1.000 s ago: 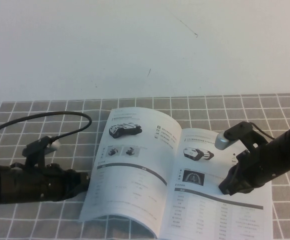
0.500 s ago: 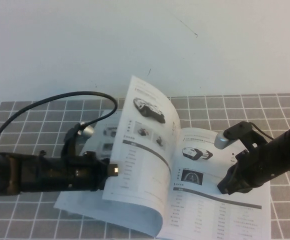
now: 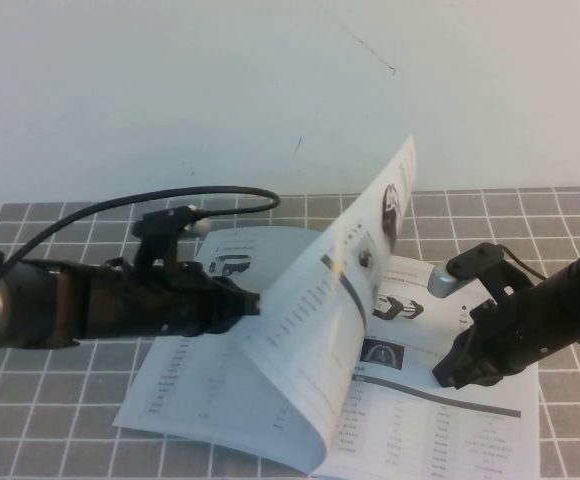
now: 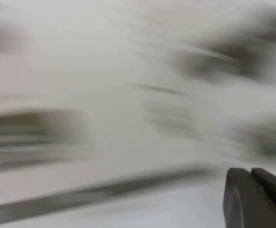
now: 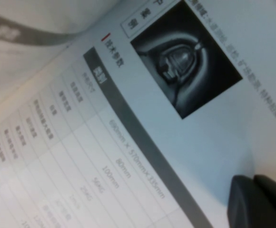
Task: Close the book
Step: 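Close the open booklet and leave it lying on the table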
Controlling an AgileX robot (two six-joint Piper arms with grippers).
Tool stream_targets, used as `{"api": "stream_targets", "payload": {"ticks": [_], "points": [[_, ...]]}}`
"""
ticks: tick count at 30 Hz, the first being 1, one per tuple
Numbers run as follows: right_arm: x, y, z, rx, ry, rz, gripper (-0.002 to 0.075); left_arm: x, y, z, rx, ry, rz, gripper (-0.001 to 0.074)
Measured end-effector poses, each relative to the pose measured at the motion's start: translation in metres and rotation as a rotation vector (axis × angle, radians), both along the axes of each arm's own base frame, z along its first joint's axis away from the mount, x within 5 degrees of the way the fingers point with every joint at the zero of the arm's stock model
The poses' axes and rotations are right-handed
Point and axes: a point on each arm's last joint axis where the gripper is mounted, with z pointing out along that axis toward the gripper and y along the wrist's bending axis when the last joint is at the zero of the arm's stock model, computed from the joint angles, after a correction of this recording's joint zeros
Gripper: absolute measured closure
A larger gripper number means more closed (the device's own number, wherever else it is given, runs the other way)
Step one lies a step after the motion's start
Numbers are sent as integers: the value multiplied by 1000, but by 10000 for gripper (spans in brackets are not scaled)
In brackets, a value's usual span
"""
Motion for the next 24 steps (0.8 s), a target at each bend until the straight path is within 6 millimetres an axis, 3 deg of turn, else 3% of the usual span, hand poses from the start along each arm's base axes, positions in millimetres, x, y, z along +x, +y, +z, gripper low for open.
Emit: {"api": "stream_targets", "payload": {"ticks": [4,10,24], "points": [[0,0,0,0,0,0,729,10,25,3,220,-58,182,738],[-1,0,0,2,6,4,729,14,40,1,375,-89,263,738],[-1,0,-1,3,9,5,729,18,53,-6,516,-127,343,738]]}}
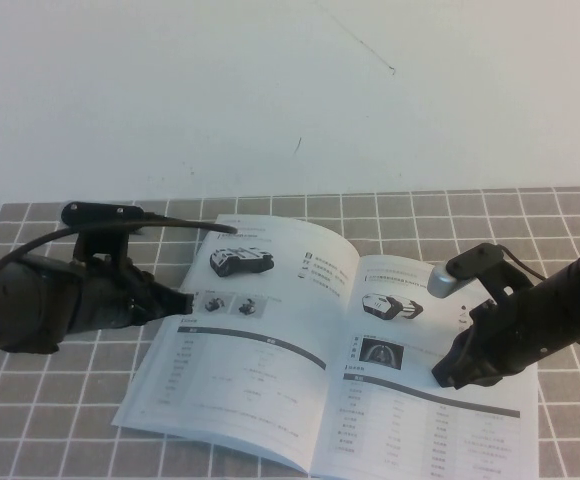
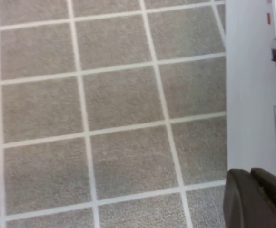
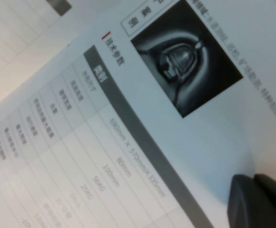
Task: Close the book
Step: 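Close the open booklet and leave it lying on the table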
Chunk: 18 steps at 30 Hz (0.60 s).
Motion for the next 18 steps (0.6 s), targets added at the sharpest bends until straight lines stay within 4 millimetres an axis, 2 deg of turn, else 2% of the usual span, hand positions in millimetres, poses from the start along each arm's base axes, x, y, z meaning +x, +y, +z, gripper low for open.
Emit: {"api": "stream_targets", "payload": {"ticks": [3,6,9,13,18], "points": [[0,0,0,0,0,0,729,-1,0,-1,-62,26,-12,738],[0,0,0,0,-1,1,729,-6,0,-1,-268,130,-83,738],[0,0,0,0,-1,1,729,-13,3,3,-384,254,-192,738],[0,0,0,0,-1,1,729,-18,12,8,-305,403,-296,738],[0,0,0,0,-1,1,729,-10,31,9,-118,448,-155,738]]}}
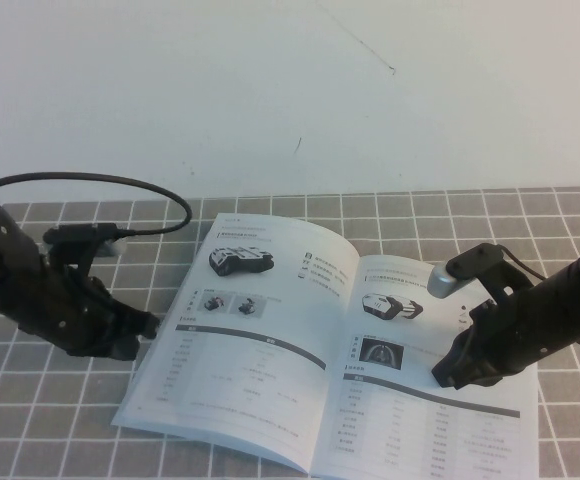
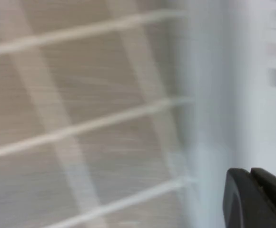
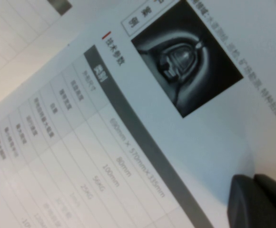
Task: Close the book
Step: 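Close the open booklet and leave it lying on the table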
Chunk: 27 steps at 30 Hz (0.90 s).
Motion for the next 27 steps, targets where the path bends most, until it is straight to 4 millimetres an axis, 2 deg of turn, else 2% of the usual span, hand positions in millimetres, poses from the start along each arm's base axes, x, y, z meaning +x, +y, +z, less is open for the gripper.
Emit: {"api": "stream_targets", "payload": {"ticks": [5,12,22,27], "points": [[0,0,0,-1,-1,-1,729,13,9,1,65,-91,104,738],[0,0,-1,-1,1,-1,729,22,11,-18,73,-101,147,738],[1,0,-5,3,21,-3,729,22,-12,-23,74,-128,56,738],[1,0,-5,8,24,-5,729,24,-12,-26,82,-139,56,738]]}}
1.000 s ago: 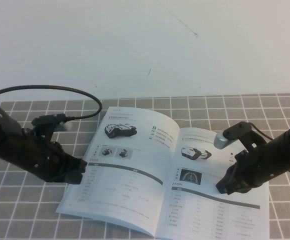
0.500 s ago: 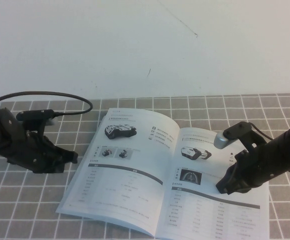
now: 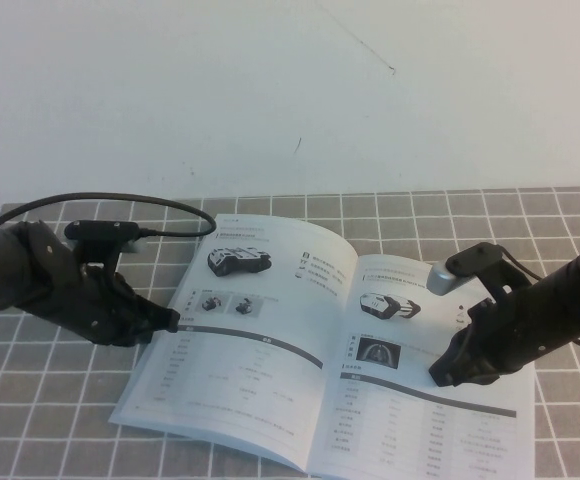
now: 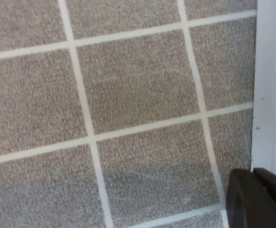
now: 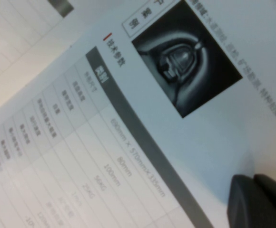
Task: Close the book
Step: 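Close the open booklet and leave it lying on the table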
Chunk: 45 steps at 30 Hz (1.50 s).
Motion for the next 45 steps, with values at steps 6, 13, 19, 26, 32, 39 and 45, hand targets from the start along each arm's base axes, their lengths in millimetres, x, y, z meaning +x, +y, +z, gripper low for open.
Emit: {"api": "stream_targets", "payload": {"ticks": [6,13,19,26,32,39,45], "points": [[0,0,0,1,0,-1,729,1,0,-1,4,-11,6,738],[0,0,0,1,0,-1,729,3,-2,-1,1,-20,9,738],[0,0,0,1,0,-1,729,1,-13,-4,-58,14,12,738],[0,0,0,1,0,-1,729,-3,-52,-8,-120,14,-71,738],[0,0,0,0,-1,1,729,-8,-72,-8,-187,40,-101,738],[0,0,0,1,0,2,729,-22,-107,-3,-508,116,-238,738],[0,0,0,0,-1,1,729,-30,-128,24,-864,76,-373,738]]}}
